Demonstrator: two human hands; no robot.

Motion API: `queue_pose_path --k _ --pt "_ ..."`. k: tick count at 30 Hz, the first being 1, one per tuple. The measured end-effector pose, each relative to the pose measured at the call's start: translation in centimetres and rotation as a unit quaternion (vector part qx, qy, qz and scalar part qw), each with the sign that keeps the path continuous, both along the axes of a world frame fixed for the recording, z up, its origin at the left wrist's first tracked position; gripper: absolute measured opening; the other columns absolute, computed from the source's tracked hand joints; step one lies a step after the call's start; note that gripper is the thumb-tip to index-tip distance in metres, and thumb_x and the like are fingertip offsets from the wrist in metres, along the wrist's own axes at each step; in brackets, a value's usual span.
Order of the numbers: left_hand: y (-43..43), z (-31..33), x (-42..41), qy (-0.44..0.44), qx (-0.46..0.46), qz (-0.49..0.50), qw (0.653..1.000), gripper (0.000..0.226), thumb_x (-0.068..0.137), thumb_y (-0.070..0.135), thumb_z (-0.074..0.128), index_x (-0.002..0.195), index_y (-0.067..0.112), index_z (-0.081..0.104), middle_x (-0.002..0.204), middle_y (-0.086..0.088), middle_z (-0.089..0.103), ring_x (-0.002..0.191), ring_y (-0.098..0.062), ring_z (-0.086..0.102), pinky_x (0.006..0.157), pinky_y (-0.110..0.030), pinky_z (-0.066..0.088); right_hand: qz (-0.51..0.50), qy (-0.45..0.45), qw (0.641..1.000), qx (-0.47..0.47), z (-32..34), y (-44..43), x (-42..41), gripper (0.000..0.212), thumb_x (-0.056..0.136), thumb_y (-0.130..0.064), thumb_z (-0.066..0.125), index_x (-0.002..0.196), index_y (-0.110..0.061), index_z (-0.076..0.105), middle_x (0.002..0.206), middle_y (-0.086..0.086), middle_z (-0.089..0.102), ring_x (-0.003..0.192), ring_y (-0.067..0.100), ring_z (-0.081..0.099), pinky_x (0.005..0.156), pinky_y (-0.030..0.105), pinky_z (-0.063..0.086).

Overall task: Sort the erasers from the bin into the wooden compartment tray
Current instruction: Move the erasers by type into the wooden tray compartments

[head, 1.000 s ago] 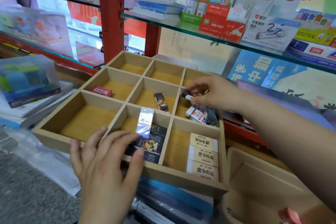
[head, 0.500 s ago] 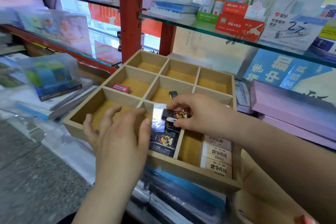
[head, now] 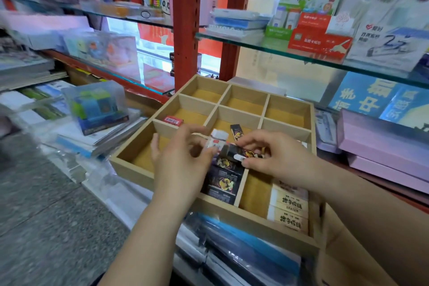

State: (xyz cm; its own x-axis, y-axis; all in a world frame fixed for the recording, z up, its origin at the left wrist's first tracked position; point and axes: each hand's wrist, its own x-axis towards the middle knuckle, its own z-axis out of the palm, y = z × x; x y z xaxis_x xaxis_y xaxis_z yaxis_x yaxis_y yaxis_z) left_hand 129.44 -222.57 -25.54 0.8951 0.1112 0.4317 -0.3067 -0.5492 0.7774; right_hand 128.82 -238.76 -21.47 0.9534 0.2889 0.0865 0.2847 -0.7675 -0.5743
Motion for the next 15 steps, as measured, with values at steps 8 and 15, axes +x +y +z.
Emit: queue_pose_path --k 8,15 --pt "3.9 -1.1 0.8 0.0 -0.088 0.064 0.994 0.026 0.08 0.011 0.067 0.092 0.029 0.052 0.078 0.019 0.054 0.077 -0.01 0.059 0.08 -0.032 0.049 0.02 -0.067 0.99 -0.12 -0.1 3.3 0.1 0.022 0.081 -0.022 0.064 0.1 -0.017 0.055 0.082 -0.013 0.05 0.073 0.001 0.043 0.062 0.011 0.034" --pt "3.0 -1.4 0.0 -0.02 -0.047 0.084 0.995 0.023 0.08 0.015 0.068 0.085 0.031 0.052 0.067 0.024 0.049 0.063 0.01 0.047 0.098 -0.049 0.039 0.051 -0.117 0.954 -0.271 -0.5 3.5 0.5 0.017 0.086 -0.039 0.054 0.084 -0.024 0.06 0.084 -0.009 0.053 0.094 0.011 0.04 0.083 0.028 0.015"
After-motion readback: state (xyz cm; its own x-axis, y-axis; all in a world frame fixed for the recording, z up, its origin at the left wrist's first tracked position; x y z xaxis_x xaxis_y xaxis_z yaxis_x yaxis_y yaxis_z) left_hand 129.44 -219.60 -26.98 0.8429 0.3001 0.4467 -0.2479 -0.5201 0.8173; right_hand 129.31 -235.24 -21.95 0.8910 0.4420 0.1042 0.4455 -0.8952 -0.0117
